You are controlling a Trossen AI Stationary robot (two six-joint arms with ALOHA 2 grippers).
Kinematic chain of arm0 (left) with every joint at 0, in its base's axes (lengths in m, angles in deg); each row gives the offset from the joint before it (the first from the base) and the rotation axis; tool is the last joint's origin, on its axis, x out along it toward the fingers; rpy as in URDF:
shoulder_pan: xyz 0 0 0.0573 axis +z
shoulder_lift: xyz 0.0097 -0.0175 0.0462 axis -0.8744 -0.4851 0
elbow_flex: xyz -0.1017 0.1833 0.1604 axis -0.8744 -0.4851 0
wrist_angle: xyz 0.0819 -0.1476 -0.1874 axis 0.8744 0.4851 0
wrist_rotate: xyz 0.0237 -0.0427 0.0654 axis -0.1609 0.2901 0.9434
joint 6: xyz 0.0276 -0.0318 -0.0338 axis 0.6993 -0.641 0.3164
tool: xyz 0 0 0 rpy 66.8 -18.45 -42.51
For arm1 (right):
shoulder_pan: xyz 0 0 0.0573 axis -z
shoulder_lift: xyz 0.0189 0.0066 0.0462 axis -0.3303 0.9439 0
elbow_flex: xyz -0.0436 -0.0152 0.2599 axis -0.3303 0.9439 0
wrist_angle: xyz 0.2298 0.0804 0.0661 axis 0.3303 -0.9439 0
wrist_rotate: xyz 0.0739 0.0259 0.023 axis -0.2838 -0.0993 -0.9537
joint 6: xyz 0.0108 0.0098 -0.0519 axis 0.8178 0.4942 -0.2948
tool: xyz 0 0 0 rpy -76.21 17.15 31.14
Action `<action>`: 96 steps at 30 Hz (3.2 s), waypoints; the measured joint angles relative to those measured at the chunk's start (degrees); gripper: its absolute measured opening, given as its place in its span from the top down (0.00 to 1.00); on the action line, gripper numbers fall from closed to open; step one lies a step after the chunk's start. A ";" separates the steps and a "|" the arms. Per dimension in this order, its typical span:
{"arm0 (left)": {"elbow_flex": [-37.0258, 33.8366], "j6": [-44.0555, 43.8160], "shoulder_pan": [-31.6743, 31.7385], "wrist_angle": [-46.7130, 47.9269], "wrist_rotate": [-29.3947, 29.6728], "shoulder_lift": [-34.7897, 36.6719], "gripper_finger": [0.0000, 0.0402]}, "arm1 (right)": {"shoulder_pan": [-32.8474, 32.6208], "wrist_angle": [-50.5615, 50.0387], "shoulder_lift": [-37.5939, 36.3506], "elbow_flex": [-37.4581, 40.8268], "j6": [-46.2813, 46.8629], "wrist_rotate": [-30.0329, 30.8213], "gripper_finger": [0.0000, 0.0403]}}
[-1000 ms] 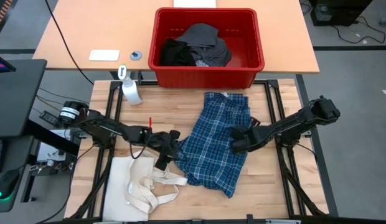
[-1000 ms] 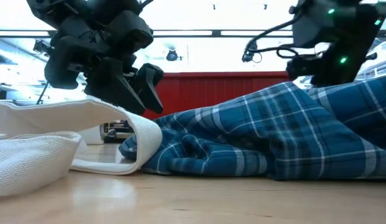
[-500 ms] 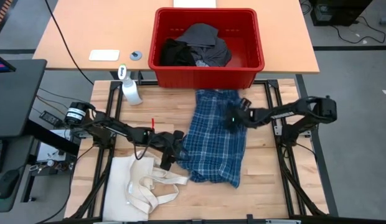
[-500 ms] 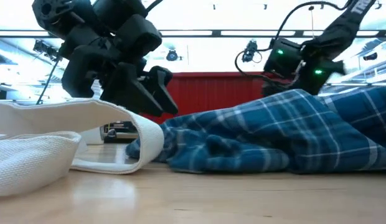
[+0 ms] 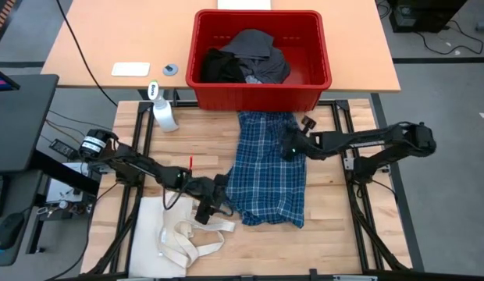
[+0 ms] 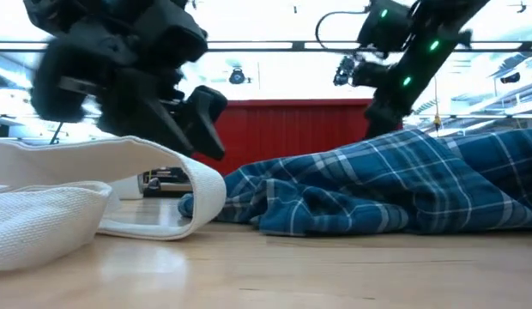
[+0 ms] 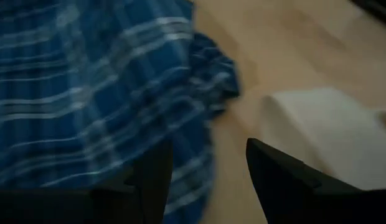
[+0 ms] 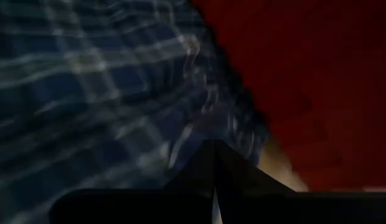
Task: Fold Laundry from Bin
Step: Fold the blue pants
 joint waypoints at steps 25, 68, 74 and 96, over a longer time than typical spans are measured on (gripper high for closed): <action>12.44 -0.56 -4.27 12.92 20.49 -7.25 0.48 | -34.01 -3.14 -1.93 0.84 31.13 -1.17 0.81; 12.39 9.57 5.67 9.85 17.99 3.04 0.97 | -45.99 10.58 3.99 -2.17 17.59 4.98 0.69; 12.39 10.74 8.17 6.72 15.00 1.46 0.96 | -41.32 23.92 4.57 -2.21 7.95 0.33 0.55; 12.39 13.48 7.03 10.00 10.66 1.72 0.95 | -30.41 30.00 17.69 -2.21 10.57 -7.40 0.76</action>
